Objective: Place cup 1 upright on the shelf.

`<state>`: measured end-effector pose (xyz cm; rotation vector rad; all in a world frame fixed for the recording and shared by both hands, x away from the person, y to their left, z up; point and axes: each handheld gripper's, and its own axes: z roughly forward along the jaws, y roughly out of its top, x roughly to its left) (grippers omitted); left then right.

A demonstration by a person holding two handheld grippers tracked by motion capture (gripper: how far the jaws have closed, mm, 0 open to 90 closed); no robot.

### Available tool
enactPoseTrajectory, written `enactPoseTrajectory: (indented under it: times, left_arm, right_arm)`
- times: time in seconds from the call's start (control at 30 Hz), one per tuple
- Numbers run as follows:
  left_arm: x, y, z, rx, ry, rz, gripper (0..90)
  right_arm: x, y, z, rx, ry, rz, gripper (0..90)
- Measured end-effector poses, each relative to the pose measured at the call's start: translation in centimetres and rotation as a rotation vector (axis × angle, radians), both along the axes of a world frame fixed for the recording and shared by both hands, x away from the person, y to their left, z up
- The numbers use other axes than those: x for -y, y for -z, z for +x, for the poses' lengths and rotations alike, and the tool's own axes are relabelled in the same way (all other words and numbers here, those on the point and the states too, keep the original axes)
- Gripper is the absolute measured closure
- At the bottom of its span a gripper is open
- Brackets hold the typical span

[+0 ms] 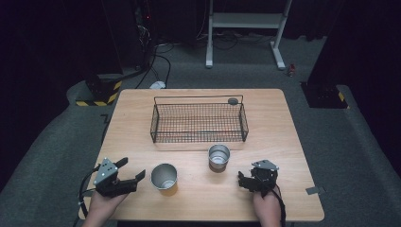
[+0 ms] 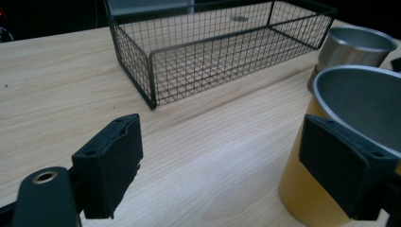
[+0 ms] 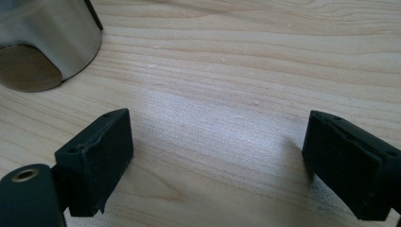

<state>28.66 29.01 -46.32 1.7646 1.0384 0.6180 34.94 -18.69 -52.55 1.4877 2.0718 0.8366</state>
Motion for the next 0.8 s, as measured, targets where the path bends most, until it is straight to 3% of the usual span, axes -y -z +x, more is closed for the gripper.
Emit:
enactPoseTrajectory:
  times: [0.23, 0.53, 0.63, 0.7, 0.77, 0.8]
  left_arm:
    - [0.1, -1.0, -0.4, 0.024, 0.005, -0.015, 14.8]
    - [0.6, -1.4, -0.3, 0.026, 0.018, -0.044, 14.7]
    - [1.0, -1.7, -0.3, 0.035, 0.028, -0.016, 14.4]
    - [1.0, -1.8, -0.3, 0.04, 0.035, -0.027, 14.3]
    - [1.0, -2.3, -0.2, 0.021, 0.056, -0.029, 12.3]
    - [0.8, -2.6, -0.2, 0.004, 0.069, -0.06, 12.3]
  right_arm:
    - [0.0, 0.0, 0.0, 0.0, -0.004, 0.0, 9.4]
    - [0.0, 0.0, 0.0, 0.0, -0.004, 0.0, 9.4]
    - [0.0, 0.0, 0.0, 0.001, -0.005, -0.001, 9.4]
    - [0.0, 0.0, 0.1, 0.003, -0.006, -0.001, 9.4]
    - [-0.1, 0.0, 0.3, 0.001, -0.023, 0.002, 9.5]
    - [-0.1, 0.0, 0.3, 0.001, -0.023, 0.002, 9.5]
